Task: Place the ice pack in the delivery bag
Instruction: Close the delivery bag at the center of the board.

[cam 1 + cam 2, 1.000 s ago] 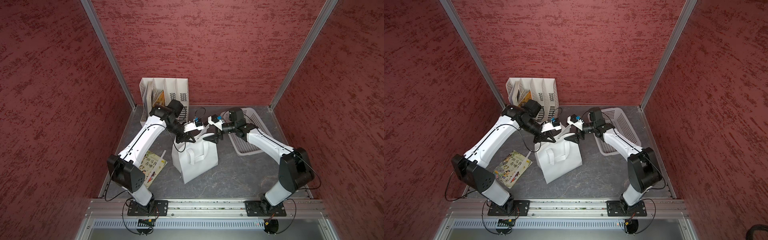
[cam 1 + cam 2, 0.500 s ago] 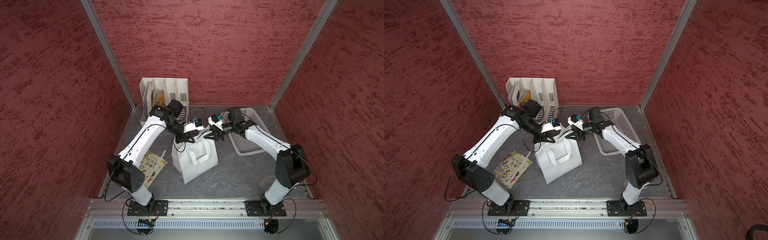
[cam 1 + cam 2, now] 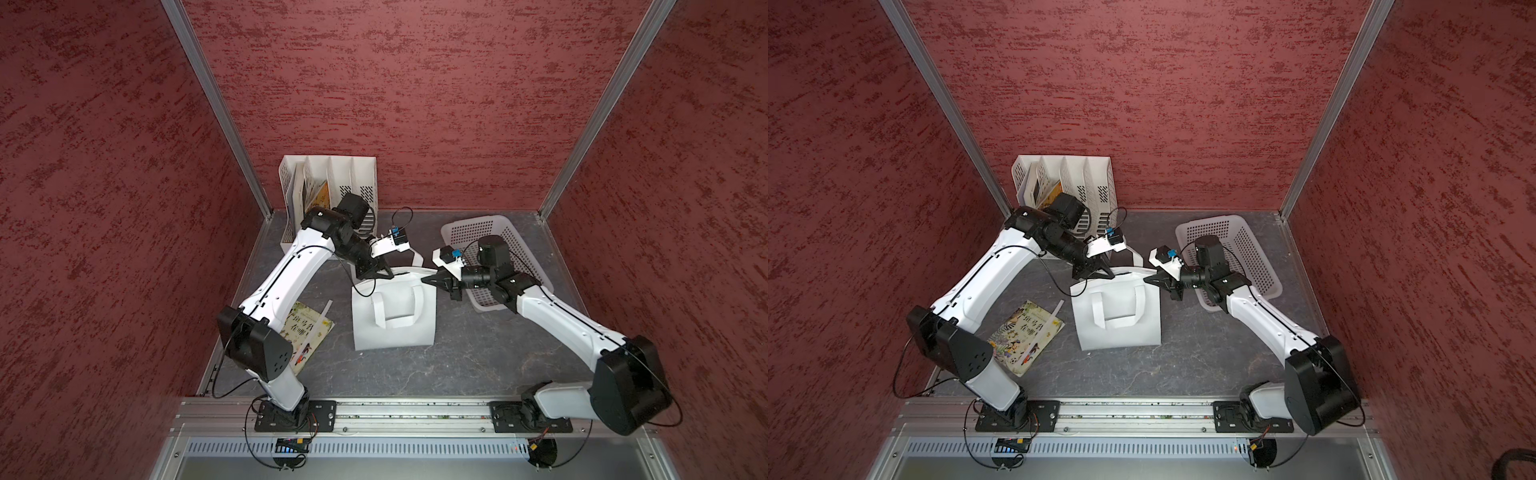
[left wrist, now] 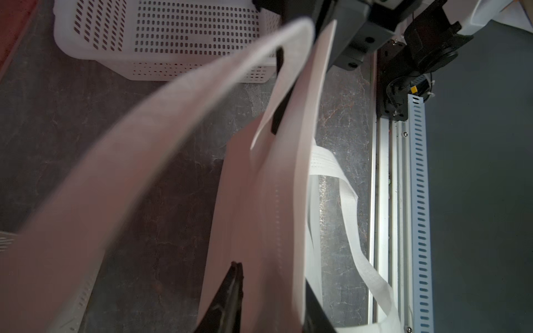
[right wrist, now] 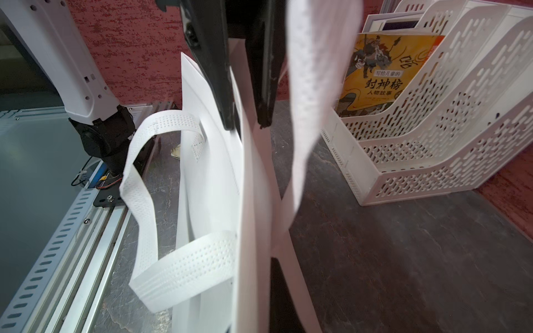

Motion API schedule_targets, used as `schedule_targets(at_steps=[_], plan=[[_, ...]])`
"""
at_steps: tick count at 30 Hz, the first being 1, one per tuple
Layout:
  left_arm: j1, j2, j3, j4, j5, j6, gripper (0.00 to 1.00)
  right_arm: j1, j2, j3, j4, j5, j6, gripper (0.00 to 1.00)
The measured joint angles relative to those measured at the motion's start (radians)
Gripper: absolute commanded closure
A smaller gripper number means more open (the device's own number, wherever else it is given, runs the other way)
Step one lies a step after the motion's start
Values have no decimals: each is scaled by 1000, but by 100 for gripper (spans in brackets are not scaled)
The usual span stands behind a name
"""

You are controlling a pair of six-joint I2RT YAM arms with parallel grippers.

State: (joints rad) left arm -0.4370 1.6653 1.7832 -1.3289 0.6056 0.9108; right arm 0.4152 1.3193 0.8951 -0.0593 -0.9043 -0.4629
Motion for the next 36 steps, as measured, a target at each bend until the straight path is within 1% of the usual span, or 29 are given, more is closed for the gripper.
schedule_targets(at_steps=[3, 9, 12, 15, 17, 18, 23, 24, 25, 28, 29, 30, 33, 34, 36], plan=[[-21, 1, 0, 21, -6, -5, 55, 6, -73, -66, 34, 48, 29, 100], [-63, 31, 14, 29, -5, -1, 54, 16, -108, -95, 53, 103, 38, 100], [-75, 37, 14, 29, -22, 1, 61, 18, -113, -101, 63, 127, 42, 100], [-87, 36, 11, 38, -68, 3, 62, 22, -121, -111, 74, 144, 42, 100], [-91, 30, -7, 62, -97, -2, 72, 23, -127, -119, 81, 157, 42, 100], [-93, 23, -21, 75, -111, -6, 75, 23, -129, -124, 86, 163, 41, 100], [-108, -42, -99, 161, -175, -8, 74, 28, -135, -132, 103, 177, 40, 100], [-109, -51, -106, 169, -187, -9, 76, 28, -135, -134, 108, 177, 40, 100], [-110, -56, -108, 174, -194, -10, 79, 28, -135, -134, 109, 179, 40, 100], [-111, -55, -108, 185, -203, -26, 96, 28, -135, -134, 112, 186, 40, 100], [-113, -53, -108, 187, -205, -29, 99, 28, -135, -134, 112, 189, 40, 100], [-114, -51, -106, 188, -208, -32, 100, 29, -135, -135, 112, 192, 40, 97], [-116, -48, -105, 194, -214, -39, 100, 29, -135, -135, 114, 198, 40, 77], [-119, -48, -105, 194, -216, -40, 100, 29, -135, -135, 119, 201, 44, 71], [-124, -48, -106, 202, -225, -41, 100, 30, -136, -135, 126, 203, 48, 65]])
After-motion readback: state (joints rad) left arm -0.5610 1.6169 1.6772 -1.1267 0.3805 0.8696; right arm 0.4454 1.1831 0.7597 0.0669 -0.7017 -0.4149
